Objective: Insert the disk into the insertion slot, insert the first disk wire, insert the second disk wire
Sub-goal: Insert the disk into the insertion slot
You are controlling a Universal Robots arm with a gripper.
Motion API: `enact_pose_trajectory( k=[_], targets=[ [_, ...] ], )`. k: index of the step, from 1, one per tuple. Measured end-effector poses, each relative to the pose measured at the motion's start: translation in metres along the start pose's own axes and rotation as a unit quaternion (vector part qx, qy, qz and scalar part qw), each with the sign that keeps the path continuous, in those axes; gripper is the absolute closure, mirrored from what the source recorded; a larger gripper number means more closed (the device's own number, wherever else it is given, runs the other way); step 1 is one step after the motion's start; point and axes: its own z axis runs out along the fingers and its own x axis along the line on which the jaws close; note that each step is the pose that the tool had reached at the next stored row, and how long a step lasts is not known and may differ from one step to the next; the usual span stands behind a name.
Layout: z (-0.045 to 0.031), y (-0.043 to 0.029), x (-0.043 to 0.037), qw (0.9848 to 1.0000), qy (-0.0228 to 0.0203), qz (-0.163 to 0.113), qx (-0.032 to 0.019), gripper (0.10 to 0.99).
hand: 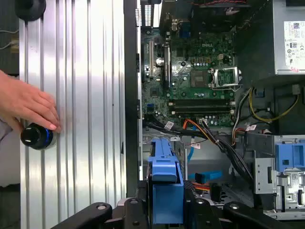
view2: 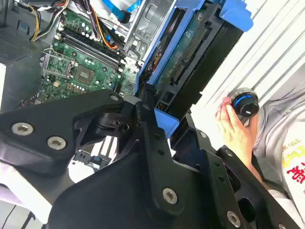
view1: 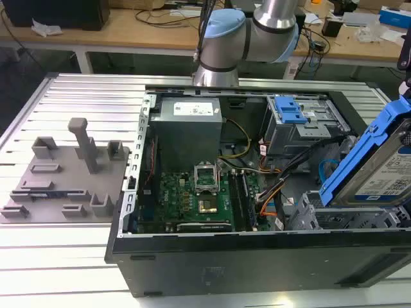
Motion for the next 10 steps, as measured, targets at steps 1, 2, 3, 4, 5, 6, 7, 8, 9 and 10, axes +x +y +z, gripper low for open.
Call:
enact_pose_trajectory(
  k=[1, 2, 3, 4, 5, 6, 7, 8, 9, 10],
  targets=[
    [0.0000, 0.0000, 0.0000, 1.0000, 0.0000, 0.000, 0.0000, 0.722],
    [0.0000, 0.0000, 0.0000, 1.0000, 0.0000, 0.000, 0.0000, 0.722],
    [0.0000, 0.0000, 0.0000, 1.0000, 0.0000, 0.000, 0.0000, 0.722],
    [0.0000, 0.0000, 0.0000, 1.0000, 0.0000, 0.000, 0.0000, 0.722],
    [0.0000, 0.0000, 0.0000, 1.0000, 0.0000, 0.000, 0.0000, 0.722],
    [0.0000, 0.0000, 0.0000, 1.0000, 0.0000, 0.000, 0.0000, 0.722],
    [0.0000, 0.0000, 0.0000, 1.0000, 0.0000, 0.000, 0.0000, 0.722],
    [0.0000, 0.0000, 0.0000, 1.0000, 0.0000, 0.000, 0.0000, 0.722],
    [0.0000, 0.0000, 0.0000, 1.0000, 0.0000, 0.000, 0.0000, 0.722],
    [0.0000, 0.0000, 0.0000, 1.0000, 0.0000, 0.000, 0.0000, 0.722]
  ],
)
